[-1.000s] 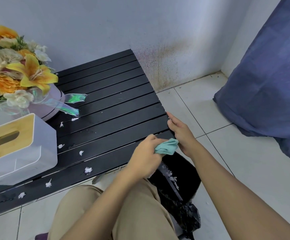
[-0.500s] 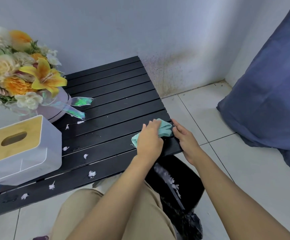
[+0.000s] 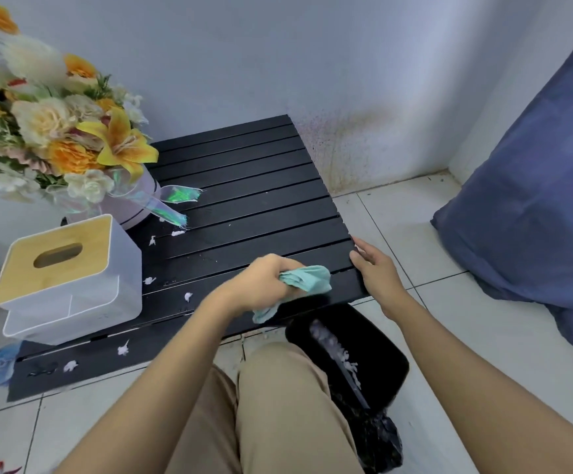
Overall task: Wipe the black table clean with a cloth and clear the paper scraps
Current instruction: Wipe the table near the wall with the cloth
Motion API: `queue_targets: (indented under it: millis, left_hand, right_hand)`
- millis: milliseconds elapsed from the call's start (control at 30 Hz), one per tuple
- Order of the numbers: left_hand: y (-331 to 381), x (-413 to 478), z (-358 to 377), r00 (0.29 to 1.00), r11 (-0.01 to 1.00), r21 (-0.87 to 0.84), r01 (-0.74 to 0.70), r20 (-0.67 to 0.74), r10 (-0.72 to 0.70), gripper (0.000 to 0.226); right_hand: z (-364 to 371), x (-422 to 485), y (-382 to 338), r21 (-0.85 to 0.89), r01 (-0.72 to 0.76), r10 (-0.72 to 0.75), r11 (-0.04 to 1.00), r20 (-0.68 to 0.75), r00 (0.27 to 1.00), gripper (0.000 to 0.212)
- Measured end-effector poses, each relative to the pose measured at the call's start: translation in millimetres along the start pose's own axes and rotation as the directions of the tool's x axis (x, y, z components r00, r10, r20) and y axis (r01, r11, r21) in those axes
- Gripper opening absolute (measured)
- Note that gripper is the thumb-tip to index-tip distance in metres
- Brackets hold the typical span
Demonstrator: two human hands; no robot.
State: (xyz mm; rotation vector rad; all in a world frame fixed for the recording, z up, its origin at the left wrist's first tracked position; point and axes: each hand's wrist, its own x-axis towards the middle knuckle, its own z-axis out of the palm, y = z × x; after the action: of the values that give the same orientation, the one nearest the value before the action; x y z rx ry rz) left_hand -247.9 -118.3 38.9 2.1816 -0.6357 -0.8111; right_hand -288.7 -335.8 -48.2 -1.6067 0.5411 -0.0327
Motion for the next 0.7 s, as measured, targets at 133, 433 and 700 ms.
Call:
queue_targets:
  millis: [133,433,700]
  left_hand:
    - [-15.6,-13.9,-48.3,0.977,0.963,0.253,0.089,-0.211,-0.035,0.006]
    - [-51.4,-42.5,-53.3,0.965,0.947,0.247,0.207,-0.212,-0.156,0.045]
    - [-93.8,-20.5,-6.9,0.806,0.923,0.215,0.319,-0.574,-0.145,0.054]
  right_hand:
    - [18.9,-6.5,-14.7,-0.506,0.074,-0.209,0.859,-0.215,0.954,0.03]
    - [128.4,-35.7,-34.3,-0.453,0.351,-0.394,0.819,0.001,0.919,0.025]
    - [165.8,-50.7,-14.2,-0.748,0.409,-0.327,0.523,0.267,0.907,0.056]
